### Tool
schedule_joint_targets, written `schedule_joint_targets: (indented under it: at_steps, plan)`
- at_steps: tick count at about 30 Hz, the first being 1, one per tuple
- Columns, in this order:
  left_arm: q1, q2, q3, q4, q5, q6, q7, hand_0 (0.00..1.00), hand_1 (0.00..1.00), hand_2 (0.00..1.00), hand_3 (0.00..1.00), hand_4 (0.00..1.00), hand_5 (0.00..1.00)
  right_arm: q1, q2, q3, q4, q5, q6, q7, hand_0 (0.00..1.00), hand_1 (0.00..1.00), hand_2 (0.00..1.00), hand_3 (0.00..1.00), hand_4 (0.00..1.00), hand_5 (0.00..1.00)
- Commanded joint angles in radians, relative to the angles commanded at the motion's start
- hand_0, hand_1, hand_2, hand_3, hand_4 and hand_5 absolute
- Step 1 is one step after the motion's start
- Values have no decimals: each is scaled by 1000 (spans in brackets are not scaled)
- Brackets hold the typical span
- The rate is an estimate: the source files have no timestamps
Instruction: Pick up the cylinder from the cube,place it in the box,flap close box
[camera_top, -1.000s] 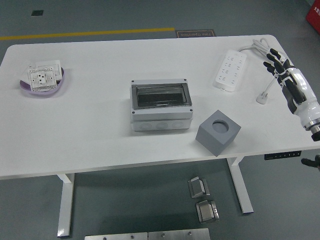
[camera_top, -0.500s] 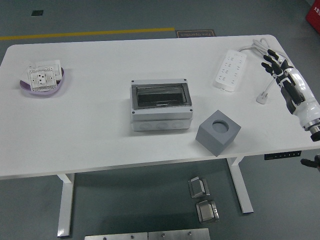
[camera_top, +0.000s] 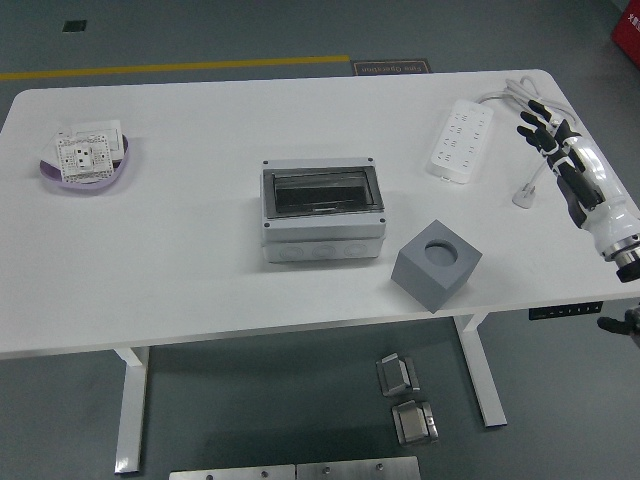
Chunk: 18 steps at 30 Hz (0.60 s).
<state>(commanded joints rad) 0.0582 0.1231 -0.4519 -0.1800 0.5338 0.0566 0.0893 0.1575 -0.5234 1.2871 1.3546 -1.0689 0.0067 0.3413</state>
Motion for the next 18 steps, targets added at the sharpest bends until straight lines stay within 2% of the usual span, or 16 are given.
schedule_joint_targets:
  at_steps: [6, 13, 18]
  plan:
    - [-6, 3, -6, 0, 11, -1, 2, 665, 665, 573, 606, 625, 284, 6, -6, -10, 0, 4, -3, 2, 998, 922, 938, 973, 967, 851]
    - [-13, 14, 32, 0, -20, -1, -5, 665, 665, 574, 606, 624, 284, 12, -9, -19, -1, 11, -3, 3, 998, 920, 937, 972, 964, 849]
    - [-9, 12, 24, 0, -13, -2, -4, 665, 665, 574, 606, 625, 284, 6, -5, -10, 3, 11, -4, 4, 998, 919, 937, 971, 965, 849]
